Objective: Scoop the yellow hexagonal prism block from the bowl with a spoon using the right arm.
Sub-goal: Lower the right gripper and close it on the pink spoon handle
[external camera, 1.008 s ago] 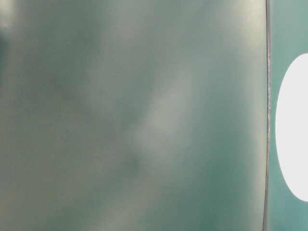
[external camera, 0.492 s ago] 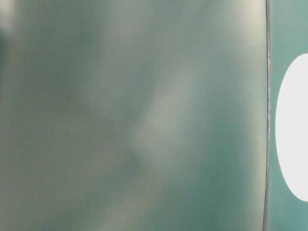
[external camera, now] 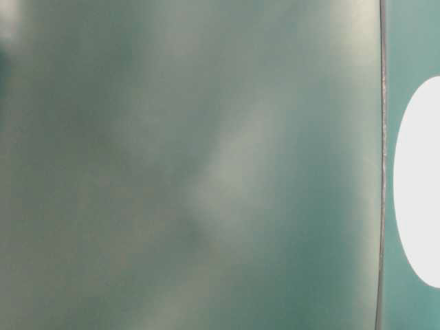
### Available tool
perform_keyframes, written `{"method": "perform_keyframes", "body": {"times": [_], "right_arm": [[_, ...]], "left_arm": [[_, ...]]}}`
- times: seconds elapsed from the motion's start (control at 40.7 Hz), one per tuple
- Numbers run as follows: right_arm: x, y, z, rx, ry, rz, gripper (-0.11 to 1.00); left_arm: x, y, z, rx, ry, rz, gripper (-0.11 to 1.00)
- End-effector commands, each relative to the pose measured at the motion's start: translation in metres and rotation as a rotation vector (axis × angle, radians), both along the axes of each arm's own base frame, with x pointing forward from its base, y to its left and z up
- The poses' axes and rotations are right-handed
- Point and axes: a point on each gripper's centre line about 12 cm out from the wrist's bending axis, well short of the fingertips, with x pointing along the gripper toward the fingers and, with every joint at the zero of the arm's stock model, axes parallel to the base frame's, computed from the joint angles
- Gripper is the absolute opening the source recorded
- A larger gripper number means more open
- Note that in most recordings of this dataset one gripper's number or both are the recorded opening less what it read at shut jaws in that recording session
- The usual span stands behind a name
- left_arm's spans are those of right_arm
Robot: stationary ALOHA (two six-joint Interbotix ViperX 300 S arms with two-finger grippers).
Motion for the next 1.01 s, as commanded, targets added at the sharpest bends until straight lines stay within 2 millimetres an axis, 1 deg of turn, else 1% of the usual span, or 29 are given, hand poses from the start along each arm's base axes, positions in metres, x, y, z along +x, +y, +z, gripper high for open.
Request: {"method": "perform_keyframes", "body": {"times": [0.0,0.295,0.984], "right_arm": [[0.0018,0.0014,0.0022,0.006,-0.010,-0.002,0.39],[0.0024,0.0012,0.0015,0.009,-0.003,-0.009,0.37],[0.0047,0.0025,0.0027,0.013,-0.011,-0.009,0.37]], "left_arm": [[0.0024,0.0006,0.0072,0.003,-0.017,0.003,0.05],[0.0024,0.0002,0.0072,0.009,-0.017,0.001,0.05],[0.0024,0.0002,0.0072,0.011,-0.017,0.001,0.05]]}}
